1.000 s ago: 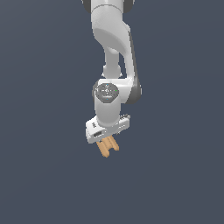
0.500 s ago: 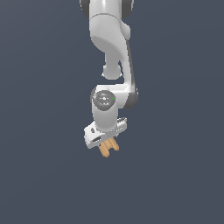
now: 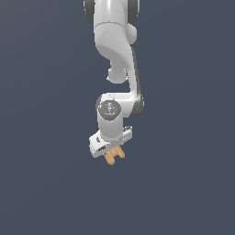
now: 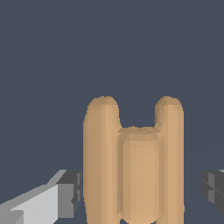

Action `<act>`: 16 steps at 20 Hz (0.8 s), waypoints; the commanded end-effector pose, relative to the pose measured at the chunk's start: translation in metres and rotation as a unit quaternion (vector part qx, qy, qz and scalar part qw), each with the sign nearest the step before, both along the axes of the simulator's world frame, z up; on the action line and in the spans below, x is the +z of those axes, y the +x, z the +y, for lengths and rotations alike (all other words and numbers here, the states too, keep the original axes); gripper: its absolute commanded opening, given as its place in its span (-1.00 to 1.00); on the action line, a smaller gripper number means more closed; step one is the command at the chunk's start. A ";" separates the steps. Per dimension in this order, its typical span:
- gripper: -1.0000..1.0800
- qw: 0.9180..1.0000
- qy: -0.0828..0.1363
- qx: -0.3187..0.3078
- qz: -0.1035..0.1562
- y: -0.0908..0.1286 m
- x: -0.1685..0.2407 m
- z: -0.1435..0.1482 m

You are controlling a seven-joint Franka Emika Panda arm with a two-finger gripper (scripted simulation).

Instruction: Pick up the object and move it to a goal position.

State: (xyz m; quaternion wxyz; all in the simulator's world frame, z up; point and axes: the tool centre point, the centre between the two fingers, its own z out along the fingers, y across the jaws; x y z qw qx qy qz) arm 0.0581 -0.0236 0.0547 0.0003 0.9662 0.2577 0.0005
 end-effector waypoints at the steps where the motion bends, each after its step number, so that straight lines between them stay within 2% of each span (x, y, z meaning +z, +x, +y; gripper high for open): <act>1: 0.92 1.000 0.000 0.001 0.001 -0.001 -0.014 0.000; 9: 0.92 1.000 0.000 0.001 0.001 0.000 -0.030 0.000; 10: -1.00 1.000 0.000 0.001 0.001 0.000 -0.030 0.000; 16: -1.00 1.000 0.000 0.001 0.001 0.000 -0.030 0.000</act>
